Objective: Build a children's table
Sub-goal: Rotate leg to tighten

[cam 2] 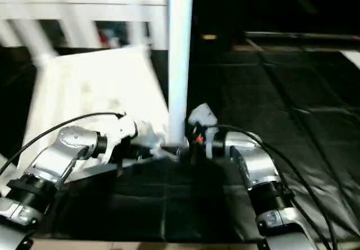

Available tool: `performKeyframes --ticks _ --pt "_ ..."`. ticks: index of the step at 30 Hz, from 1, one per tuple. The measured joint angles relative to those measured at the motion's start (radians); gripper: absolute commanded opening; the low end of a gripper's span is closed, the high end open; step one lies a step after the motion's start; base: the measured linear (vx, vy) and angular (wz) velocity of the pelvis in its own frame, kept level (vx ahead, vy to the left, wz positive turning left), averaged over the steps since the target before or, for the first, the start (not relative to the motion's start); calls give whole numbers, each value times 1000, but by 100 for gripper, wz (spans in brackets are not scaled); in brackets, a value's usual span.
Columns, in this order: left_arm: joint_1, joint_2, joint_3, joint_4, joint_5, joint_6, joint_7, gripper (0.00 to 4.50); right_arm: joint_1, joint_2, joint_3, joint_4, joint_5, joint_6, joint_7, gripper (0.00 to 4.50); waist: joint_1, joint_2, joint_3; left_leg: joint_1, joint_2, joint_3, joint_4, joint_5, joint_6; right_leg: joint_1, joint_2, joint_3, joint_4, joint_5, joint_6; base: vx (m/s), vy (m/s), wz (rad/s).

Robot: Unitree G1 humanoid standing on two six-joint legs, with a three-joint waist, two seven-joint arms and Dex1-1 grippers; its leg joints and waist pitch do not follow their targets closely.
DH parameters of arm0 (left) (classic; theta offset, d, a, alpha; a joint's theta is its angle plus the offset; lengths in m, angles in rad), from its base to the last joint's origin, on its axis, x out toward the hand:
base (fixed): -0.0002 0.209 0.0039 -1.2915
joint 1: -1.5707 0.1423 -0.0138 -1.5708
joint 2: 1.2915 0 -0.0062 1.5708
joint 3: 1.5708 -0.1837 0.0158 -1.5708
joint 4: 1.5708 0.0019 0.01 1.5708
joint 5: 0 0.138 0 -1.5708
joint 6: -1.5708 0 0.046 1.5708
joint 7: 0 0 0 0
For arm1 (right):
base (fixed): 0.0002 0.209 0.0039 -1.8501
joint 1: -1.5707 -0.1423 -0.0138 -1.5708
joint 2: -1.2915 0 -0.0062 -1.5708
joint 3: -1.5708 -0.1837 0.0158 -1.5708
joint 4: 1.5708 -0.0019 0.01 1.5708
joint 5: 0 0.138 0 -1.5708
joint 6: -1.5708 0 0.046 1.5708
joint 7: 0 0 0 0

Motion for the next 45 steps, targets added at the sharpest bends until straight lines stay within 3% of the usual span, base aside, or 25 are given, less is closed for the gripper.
performKeyframes --ticks 4,9,10,12,13,16,30,35,41,45 --pt "13 49 -18 -24 -12 -28 -73 0 -13 -78 25 3 12 -4 150 449 5 0 0 -6 1 0 6 0 1 0 0 1 2 0 0 0 0 0" --pt "20 76 -41 -54 -19 -35 -120 0 -21 -84 48 3 16 -5 234 449 10 0 0 -7 1 -1 7 0 1 0 0 1 3 0 0 0 0 0" --pt "23 85 -47 -60 -19 -47 -134 0 -24 -84 54 3 24 0 251 422 12 0 0 -7 2 -1 7 0 1 0 0 1 3 0 0 0 0 0" --pt "28 98 -50 -67 -20 -57 -159 0 -33 -83 60 4 40 4 272 422 15 0 0 -7 2 -1 8 0 1 0 0 1 3 0 0 0 0 0" --pt "30 104 -53 -72 -20 -64 -169 0 -41 -83 62 6 45 4 280 398 19 0 0 -7 2 0 8 0 1 0 0 1 3 0 0 0 0 0" --pt "36 114 -65 -86 -22 -72 -188 0 -56 -83 69 10 46 3 301 379 27 -1 0 -7 2 0 8 0 1 0 0 1 3 0 0 0 0 0" --pt "43 110 -71 -98 -26 -72 -185 0 -55 -72 98 42 52 15 348 255 26 -2 -1 -8 2 0 10 0 1 0 0 1 4 0 0 0 0 0" --pt "48 109 -69 -100 -32 -67 -180 0 -52 -72 95 33 53 25 345 217 27 -2 -1 -8 2 0 10 0 1 1 0 1 4 0 0 0 0 0" --pt "47 87 -66 -100 -35 -37 -158 0 -21 -69 72 2 57 46 315 209 28 -2 -1 -7 2 0 11 0 1 1 0 2 5 0 1 0 0 0" --pt "29 55 -41 -64 -32 24 -90 0 -8 -44 35 -1 50 70 196 209 20 -1 -1 -6 1 0 13 0 1 2 0 3 7 -3 6 0 0 0"
